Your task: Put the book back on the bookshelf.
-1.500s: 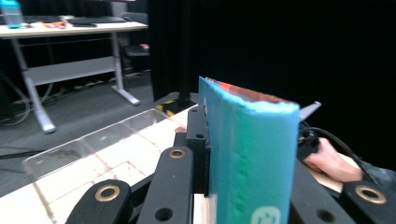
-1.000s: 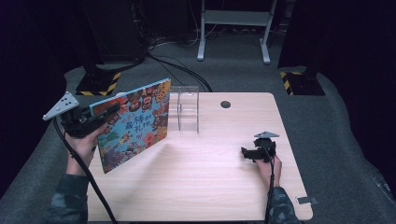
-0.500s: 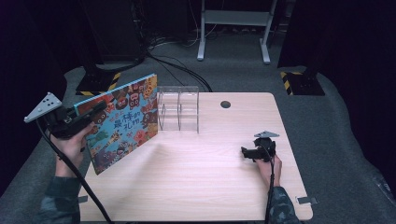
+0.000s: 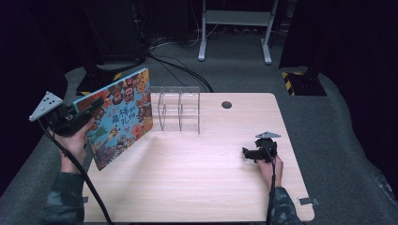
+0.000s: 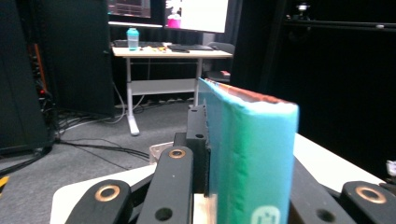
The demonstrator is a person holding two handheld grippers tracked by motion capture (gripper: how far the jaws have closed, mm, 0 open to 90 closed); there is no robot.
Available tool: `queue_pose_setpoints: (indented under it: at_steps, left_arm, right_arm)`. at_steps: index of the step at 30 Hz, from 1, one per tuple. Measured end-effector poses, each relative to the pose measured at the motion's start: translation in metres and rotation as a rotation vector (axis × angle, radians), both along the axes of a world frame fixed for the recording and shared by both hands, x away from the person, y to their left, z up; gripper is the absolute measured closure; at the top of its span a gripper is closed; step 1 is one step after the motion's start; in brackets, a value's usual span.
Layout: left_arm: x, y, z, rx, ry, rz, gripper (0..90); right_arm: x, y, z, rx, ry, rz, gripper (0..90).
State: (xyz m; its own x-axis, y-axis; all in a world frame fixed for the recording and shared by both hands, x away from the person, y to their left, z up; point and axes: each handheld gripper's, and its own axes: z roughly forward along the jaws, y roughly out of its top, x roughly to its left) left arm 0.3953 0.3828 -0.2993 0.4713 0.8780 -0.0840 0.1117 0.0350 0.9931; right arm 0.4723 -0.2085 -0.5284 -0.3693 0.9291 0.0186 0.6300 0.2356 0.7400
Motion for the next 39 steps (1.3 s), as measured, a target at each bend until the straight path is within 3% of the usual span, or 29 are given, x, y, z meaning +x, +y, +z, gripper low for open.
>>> queue_pose_setpoints:
  at_steps: [10,33,39]
  left_arm:
    - [0.016,-0.005,-0.011,-0.049,-0.025,0.041,80.5]
    - [0.045,-0.021,-0.037,-0.073,-0.066,0.096,80.4]
    - [0.051,-0.028,-0.047,-0.078,-0.085,0.084,80.5]
  right_arm:
    - [0.000,0.000,0.000,-0.005,0.003,0.001,8.3]
    - [0.000,-0.001,0.000,-0.014,0.004,0.010,8.9]
    - [0.000,-0.001,0.001,-0.016,0.007,0.013,9.1]
